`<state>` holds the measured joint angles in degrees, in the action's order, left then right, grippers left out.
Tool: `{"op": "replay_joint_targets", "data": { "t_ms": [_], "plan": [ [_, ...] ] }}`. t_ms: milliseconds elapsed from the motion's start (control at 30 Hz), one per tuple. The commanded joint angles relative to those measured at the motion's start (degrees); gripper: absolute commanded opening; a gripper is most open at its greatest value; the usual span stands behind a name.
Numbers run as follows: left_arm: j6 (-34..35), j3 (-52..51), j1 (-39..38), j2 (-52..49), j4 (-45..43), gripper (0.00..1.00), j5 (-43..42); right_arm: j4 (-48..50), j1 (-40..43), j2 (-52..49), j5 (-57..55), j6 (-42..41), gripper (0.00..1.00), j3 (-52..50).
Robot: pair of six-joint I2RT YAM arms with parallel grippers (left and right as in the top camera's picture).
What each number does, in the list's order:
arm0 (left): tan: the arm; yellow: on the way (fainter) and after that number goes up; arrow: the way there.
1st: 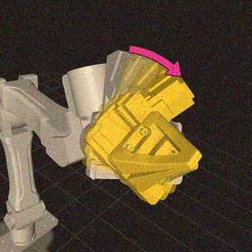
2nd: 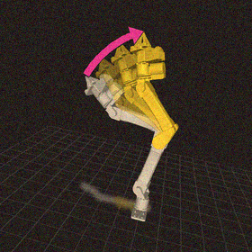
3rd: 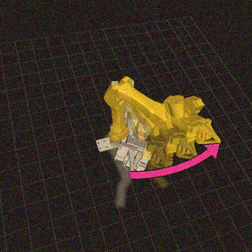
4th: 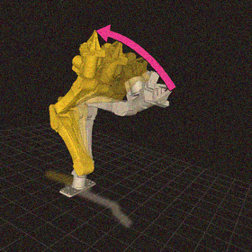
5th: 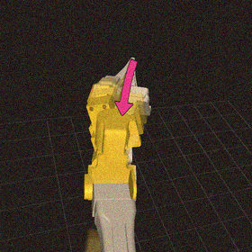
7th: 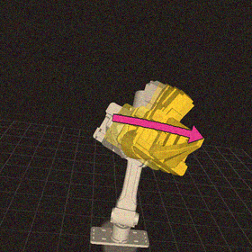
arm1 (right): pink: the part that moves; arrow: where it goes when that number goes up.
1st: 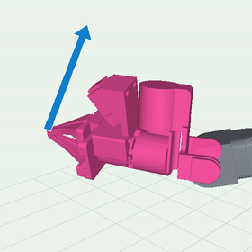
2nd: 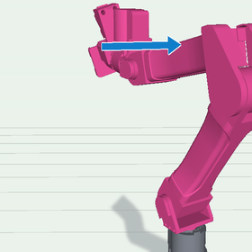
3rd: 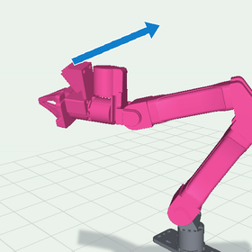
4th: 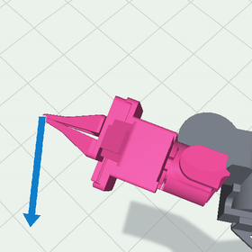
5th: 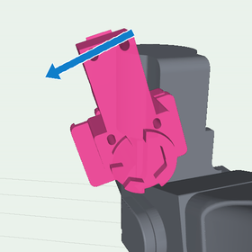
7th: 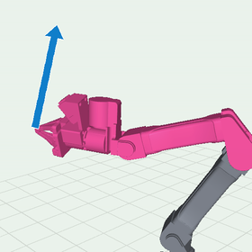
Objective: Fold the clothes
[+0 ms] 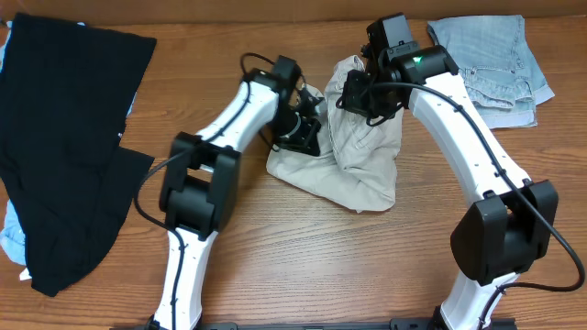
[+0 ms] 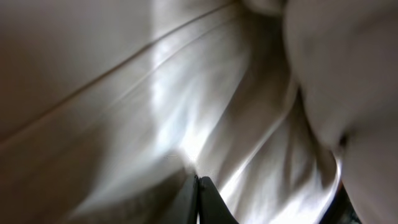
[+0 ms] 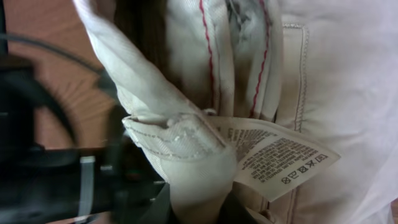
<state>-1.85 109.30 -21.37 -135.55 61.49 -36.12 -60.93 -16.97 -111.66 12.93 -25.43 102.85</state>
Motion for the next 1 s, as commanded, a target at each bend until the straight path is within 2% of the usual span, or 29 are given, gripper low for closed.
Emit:
{"op": "replay_joint_targets", "data": {
  "t_ms": [0,167,267,300,367,467,700,967],
  "plan": [
    [0.61,7.48,5.62,0.68,5.75,0.04,2.19,0.94,0.52,0.76,-1.29,-2.08,0.04,1.36],
    [0.61,19.5,12.72,0.68,17.64,0.04,7.02,1.18,-0.59,0.39,-1.31,-2.05,0.04,1.36],
    [0.61,24.22,16.15,0.68,20.39,0.06,8.11,2.78,-2.58,-0.11,-1.31,-2.08,0.04,0.7],
    [0.61,25.03,17.05,0.68,20.61,0.07,8.09,3.5,-3.43,-0.35,-1.29,-2.08,0.1,0.33],
    [0.61,25.59,18.56,0.68,20.31,0.1,8.02,4.55,-5.42,-0.94,-1.27,-2.05,0.42,-0.11],
    [0.59,25.49,20.24,0.66,19.8,0.11,8.07,4.96,-8.44,-1.53,0.2,-1.11,0.53,-0.11],
    [0.55,25.46,20.74,0.66,18.97,0.1,8.76,2.56,-7.91,0.24,1.44,-1.25,0.6,0.42],
    [0.55,25.44,19.91,0.66,17.73,0.1,9.75,-8.17,-2.01,0.11,0.37,-1.64,0.61,-2.43]
  ]
}}
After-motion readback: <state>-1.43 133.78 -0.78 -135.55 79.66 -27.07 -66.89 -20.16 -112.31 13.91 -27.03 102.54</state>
